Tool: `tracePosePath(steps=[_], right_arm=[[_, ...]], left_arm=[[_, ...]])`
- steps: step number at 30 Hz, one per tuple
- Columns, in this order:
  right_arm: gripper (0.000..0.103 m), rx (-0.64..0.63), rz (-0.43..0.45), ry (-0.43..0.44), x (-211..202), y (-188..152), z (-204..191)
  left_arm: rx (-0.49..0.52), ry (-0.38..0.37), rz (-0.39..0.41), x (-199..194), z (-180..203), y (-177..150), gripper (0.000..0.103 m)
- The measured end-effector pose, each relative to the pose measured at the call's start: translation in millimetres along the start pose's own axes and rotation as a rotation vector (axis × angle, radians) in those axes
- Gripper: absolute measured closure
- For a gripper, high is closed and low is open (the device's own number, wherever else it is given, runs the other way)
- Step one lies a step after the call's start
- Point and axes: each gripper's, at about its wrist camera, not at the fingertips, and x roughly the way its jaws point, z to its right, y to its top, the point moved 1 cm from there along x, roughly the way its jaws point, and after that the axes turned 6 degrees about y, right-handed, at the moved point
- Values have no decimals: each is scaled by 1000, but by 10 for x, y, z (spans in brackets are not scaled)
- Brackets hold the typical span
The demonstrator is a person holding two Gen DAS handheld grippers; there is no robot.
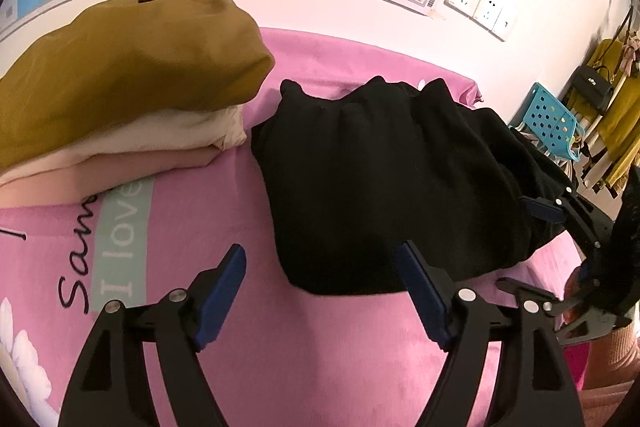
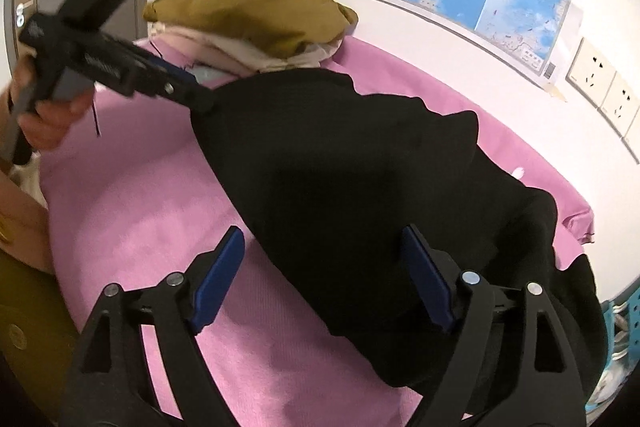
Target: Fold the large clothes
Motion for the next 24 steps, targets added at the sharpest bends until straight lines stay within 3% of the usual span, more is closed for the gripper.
tracePosePath(steps=[8, 10, 13, 16, 18, 24], right_arm=[[19, -125, -72, -180, 241, -165, -158], [19, -137, -74, -192, 279, -180, -179], [26, -143, -74, -221, 338, -185, -160], [36, -116, -63, -208, 321, -163, -130], [48, -95, -51, -199, 279, -135, -87], [60, 107, 17, -72, 70, -18, 217]], left_arm=[[-11, -33, -41, 58, 30, -125, 27], [-11, -43, -48, 58, 43, -163, 27], [-27, -115, -66, 64, 63, -229, 27], [-33, -160, -87, 100, 119, -293, 27], [-27, -174, -102, 143, 178, -315, 27], [-62, -291, -123, 277, 354, -262, 27]])
